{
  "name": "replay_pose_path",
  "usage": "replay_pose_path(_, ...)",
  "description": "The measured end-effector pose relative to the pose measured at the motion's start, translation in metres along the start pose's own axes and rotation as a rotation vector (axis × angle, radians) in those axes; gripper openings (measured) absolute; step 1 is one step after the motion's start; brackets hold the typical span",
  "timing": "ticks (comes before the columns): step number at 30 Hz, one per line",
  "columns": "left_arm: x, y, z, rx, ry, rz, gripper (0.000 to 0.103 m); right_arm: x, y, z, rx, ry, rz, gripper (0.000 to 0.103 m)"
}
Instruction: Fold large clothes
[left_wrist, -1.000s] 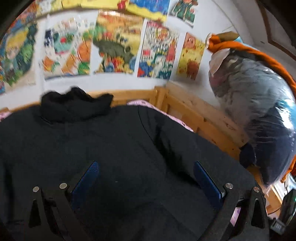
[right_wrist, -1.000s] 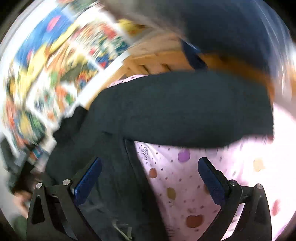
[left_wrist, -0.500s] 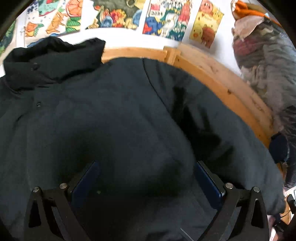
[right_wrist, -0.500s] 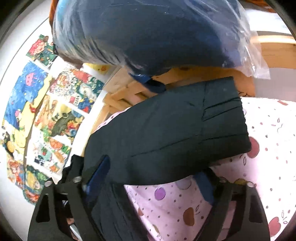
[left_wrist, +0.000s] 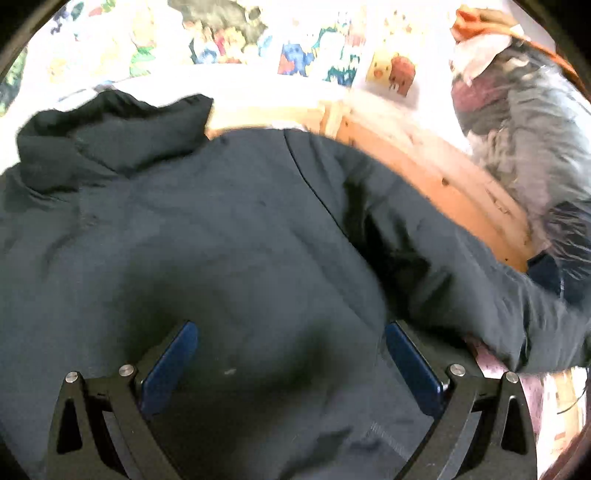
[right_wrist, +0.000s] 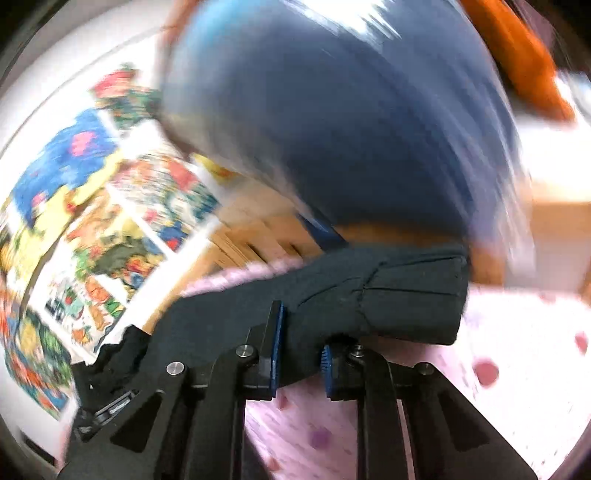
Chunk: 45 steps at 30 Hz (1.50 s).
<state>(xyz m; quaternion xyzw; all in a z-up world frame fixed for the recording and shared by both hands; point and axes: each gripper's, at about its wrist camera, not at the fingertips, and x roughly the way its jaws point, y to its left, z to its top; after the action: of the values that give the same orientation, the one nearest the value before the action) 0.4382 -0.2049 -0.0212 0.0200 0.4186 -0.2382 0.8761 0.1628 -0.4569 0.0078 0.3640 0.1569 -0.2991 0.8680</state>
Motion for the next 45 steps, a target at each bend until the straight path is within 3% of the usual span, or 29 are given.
replay_pose_path(3, -0.036, 0.014, -0.013, 0.047, -0.033, 0.068, 0.103, -0.019, 0.052, 0.024, -0.214, -0.189, 0.078, 0.016)
replay_pose_path(5, -0.055, 0.032, -0.019, 0.056, -0.045, 0.094, 0.103, -0.024, 0.088, 0.032, -0.344, -0.271, 0.125, 0.015)
replay_pose_path(7, -0.083, 0.051, -0.028, 0.046, -0.061, 0.108, 0.103, -0.026, 0.12, 0.04, -0.423, -0.289, 0.195, 0.01)
replay_pose_path(11, -0.126, 0.096, -0.04, -0.019, -0.098, 0.126, 0.103, -0.028, 0.179, 0.042, -0.535, -0.25, 0.363, 0.009)
replay_pose_path(14, -0.161, 0.127, -0.05, -0.066, -0.146, 0.155, 0.103, -0.035, 0.222, 0.024, -0.673, -0.199, 0.521, 0.009)
replay_pose_path(17, -0.184, 0.143, -0.058, -0.029, -0.199, 0.252, 0.103, -0.035, 0.258, -0.01, -0.822, -0.091, 0.678, 0.009)
replay_pose_path(20, -0.201, 0.162, -0.07, -0.042, -0.214, 0.265, 0.103, -0.031, 0.275, -0.052, -0.975, 0.052, 0.736, 0.01)
replay_pose_path(21, -0.204, 0.172, -0.073, -0.076, -0.211, 0.24, 0.103, -0.028, 0.279, -0.065, -1.023, 0.122, 0.744, 0.013)
replay_pose_path(22, -0.205, 0.179, -0.077, -0.108, -0.207, 0.21, 0.103, -0.025, 0.28, -0.075, -1.056, 0.176, 0.749, 0.03)
replay_pose_path(23, -0.205, 0.185, -0.08, -0.134, -0.204, 0.179, 0.103, -0.019, 0.28, -0.09, -1.108, 0.28, 0.752, 0.06)
replay_pose_path(24, -0.203, 0.191, -0.081, -0.161, -0.201, 0.138, 0.103, -0.016, 0.278, -0.1, -1.126, 0.34, 0.749, 0.073)
replay_pose_path(25, -0.2, 0.195, -0.083, -0.18, -0.2, 0.106, 0.103, -0.013, 0.274, -0.107, -1.129, 0.392, 0.747, 0.079)
replay_pose_path(27, -0.188, 0.2, -0.084, -0.205, -0.186, 0.042, 0.103, -0.01, 0.261, -0.114, -1.117, 0.513, 0.74, 0.079)
replay_pose_path(29, -0.17, 0.202, -0.081, -0.219, -0.157, -0.011, 0.103, -0.008, 0.248, -0.112, -1.094, 0.572, 0.721, 0.079)
replay_pose_path(32, -0.137, 0.197, -0.068, -0.213, -0.088, -0.065, 0.103, -0.007, 0.221, -0.104, -1.07, 0.591, 0.678, 0.079)
replay_pose_path(37, -0.071, 0.181, -0.034, -0.144, 0.039, -0.015, 0.102, 0.012, 0.183, -0.09, -0.976, 0.584, 0.592, 0.08)
replay_pose_path(42, -0.012, 0.171, -0.008, -0.102, 0.117, -0.031, 0.102, 0.042, 0.157, -0.06, -0.817, 0.584, 0.527, 0.083)
replay_pose_path(43, -0.004, 0.172, -0.008, -0.098, 0.134, -0.033, 0.098, 0.05, 0.152, -0.057, -0.797, 0.581, 0.51, 0.083)
replay_pose_path(44, 0.007, 0.172, -0.007, -0.091, 0.154, -0.044, 0.086, 0.058, 0.147, -0.052, -0.782, 0.576, 0.489, 0.084)
replay_pose_path(45, 0.014, 0.17, -0.007, -0.087, 0.169, -0.053, 0.08, 0.067, 0.142, -0.05, -0.774, 0.572, 0.466, 0.084)
